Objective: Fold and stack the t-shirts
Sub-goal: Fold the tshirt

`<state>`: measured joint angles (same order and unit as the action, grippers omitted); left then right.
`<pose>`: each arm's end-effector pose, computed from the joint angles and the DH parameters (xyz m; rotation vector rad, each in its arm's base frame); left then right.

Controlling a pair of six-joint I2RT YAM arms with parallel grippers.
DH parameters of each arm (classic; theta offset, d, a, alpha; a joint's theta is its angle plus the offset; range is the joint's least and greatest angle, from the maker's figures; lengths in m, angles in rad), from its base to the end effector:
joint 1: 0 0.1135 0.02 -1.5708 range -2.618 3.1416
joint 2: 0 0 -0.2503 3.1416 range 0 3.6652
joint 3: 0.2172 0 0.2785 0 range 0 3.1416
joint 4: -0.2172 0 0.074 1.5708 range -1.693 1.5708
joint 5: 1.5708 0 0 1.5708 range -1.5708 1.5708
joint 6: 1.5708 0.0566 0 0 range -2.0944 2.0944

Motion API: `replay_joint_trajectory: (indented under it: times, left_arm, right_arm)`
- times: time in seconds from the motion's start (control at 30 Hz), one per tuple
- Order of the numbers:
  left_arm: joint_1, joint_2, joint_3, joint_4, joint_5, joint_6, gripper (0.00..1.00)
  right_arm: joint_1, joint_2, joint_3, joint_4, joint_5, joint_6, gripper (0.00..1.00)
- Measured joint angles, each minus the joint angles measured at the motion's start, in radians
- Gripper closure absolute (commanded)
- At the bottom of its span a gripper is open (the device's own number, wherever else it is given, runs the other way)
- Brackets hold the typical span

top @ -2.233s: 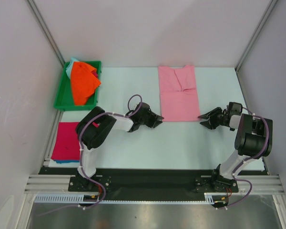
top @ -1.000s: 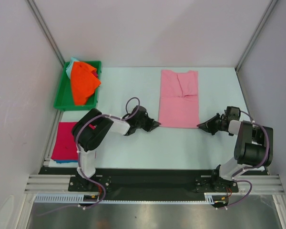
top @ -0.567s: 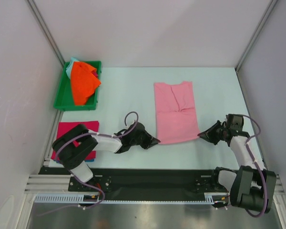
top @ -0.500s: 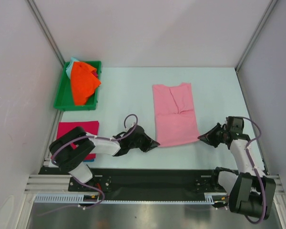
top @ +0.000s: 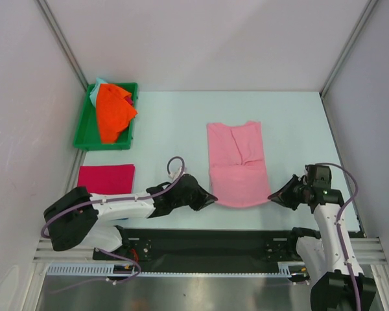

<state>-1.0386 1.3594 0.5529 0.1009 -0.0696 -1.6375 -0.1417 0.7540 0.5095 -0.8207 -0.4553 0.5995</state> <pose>0.1548 -0.2551 0.1188 -0.8194 2.5102 -1.1651 0.1781 -0.0003 0.1680 0.8132 2.5315 0.7544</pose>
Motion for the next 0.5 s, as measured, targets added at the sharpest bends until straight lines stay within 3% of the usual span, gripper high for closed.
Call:
replay_joint_trajectory:
  times: [0.2, 0.37, 0.5]
  left_arm:
    - [0.054, -0.006, 0.154, -0.08, 0.006, 0.113, 1.0]
    - [0.219, 0.051, 0.322, -0.084, 0.067, 0.235, 1.0]
    - [0.351, 0.208, 0.475, -0.07, 0.148, 0.313, 0.99]
  right_arm:
    - [0.003, 0.121, 0.178, 0.023, -0.019, 0.026, 1.0]
    - [0.003, 0.344, 0.328, 0.127, -0.048, 0.052, 1.0]
    - [0.004, 0.554, 0.467, 0.206, -0.068, 0.063, 1.0]
